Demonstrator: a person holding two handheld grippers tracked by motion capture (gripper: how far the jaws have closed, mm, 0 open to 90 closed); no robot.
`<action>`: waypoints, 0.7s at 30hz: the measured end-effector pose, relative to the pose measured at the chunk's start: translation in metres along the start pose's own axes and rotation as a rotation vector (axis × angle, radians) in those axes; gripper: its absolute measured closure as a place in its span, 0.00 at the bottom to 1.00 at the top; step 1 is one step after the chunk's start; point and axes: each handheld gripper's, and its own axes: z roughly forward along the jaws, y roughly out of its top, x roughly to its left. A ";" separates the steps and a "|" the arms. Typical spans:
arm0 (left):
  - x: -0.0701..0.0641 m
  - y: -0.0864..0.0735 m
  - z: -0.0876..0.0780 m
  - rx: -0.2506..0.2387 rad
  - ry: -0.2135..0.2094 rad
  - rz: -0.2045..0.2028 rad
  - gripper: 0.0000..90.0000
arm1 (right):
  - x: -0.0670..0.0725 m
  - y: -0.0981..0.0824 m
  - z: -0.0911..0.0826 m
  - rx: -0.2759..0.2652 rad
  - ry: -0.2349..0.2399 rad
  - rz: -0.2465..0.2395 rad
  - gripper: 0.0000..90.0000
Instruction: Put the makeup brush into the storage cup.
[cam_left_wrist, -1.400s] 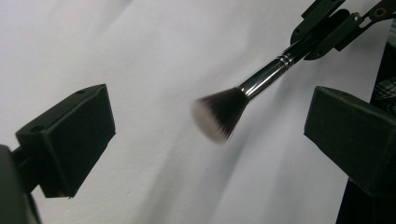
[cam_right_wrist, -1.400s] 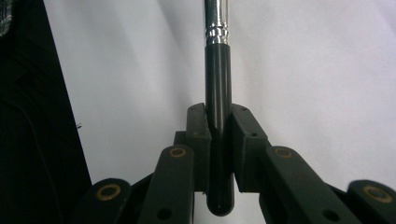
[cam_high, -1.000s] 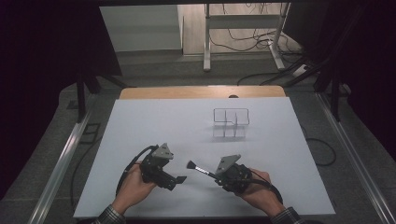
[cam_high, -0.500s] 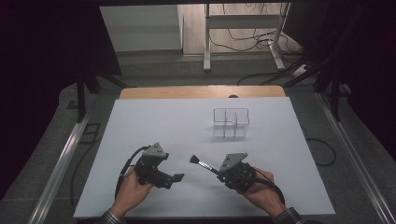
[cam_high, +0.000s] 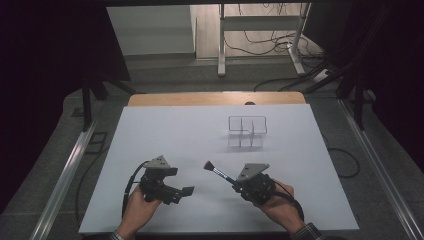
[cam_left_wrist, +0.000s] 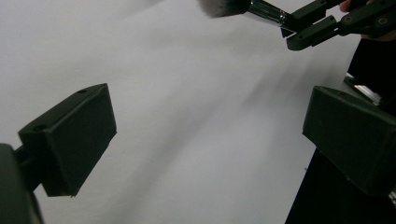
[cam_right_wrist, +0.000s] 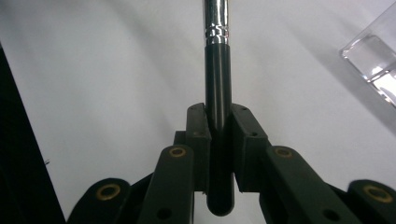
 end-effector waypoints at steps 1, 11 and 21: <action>0.001 0.000 0.000 0.000 -0.006 -0.003 0.03 | 0.000 0.000 0.000 -0.003 -0.001 0.007 0.87; 0.001 0.010 0.005 -0.013 -0.067 -0.010 0.02 | 0.002 0.002 -0.002 -0.064 -0.015 0.045 0.87; -0.007 0.020 0.020 0.014 -0.107 0.020 0.04 | 0.007 0.005 -0.001 -0.111 -0.005 0.061 0.87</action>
